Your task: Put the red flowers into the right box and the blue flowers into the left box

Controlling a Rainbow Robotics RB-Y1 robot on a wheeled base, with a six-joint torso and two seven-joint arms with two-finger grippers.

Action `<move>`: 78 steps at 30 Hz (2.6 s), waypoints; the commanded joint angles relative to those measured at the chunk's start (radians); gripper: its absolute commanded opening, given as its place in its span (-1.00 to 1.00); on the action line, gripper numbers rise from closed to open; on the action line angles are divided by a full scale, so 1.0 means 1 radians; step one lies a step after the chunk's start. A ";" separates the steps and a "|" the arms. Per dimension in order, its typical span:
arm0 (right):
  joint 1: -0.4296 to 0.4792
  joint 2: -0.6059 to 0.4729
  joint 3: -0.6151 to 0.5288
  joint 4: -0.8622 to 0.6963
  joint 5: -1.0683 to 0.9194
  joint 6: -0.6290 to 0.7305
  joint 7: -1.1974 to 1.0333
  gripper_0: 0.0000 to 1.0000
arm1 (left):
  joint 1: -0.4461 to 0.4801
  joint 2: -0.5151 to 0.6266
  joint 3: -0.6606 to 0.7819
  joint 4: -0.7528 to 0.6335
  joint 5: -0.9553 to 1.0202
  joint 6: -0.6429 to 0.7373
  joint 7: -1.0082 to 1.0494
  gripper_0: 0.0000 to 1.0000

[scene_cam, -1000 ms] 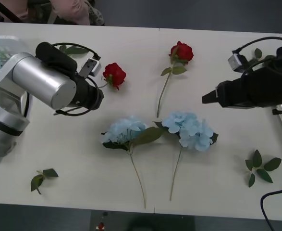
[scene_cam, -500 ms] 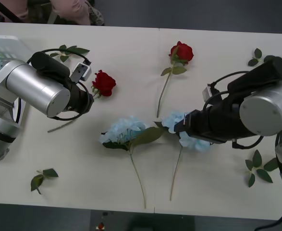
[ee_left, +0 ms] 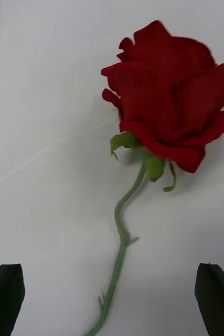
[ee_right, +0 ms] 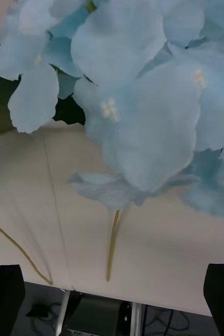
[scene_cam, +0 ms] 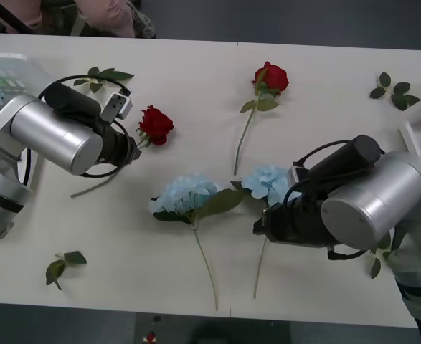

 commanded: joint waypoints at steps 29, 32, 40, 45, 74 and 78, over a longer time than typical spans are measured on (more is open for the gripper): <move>-0.070 0.057 0.105 0.355 0.199 -0.276 0.045 1.00 | -0.208 -0.128 -0.170 0.549 -0.018 -0.417 -0.135 0.34; -0.077 0.067 0.106 0.357 0.203 -0.259 0.048 1.00 | -0.210 -0.128 -0.174 0.549 -0.016 -0.417 -0.132 -0.28; -0.079 0.065 0.126 0.338 0.200 -0.239 0.062 1.00 | -0.208 -0.122 -0.174 0.556 0.011 -0.417 -0.131 -1.00; -0.079 0.064 0.135 0.332 0.203 -0.235 0.065 0.95 | -0.208 -0.117 -0.174 0.558 0.011 -0.417 -0.132 -1.00; -0.085 0.025 0.060 0.159 0.170 -0.101 0.078 -1.00 | -0.069 0.008 0.116 -0.283 0.360 -0.142 -0.080 -1.00; -0.085 0.007 0.048 0.131 0.148 -0.101 0.084 -1.00 | -0.018 -0.016 0.151 -0.410 0.372 -0.148 -0.057 -1.00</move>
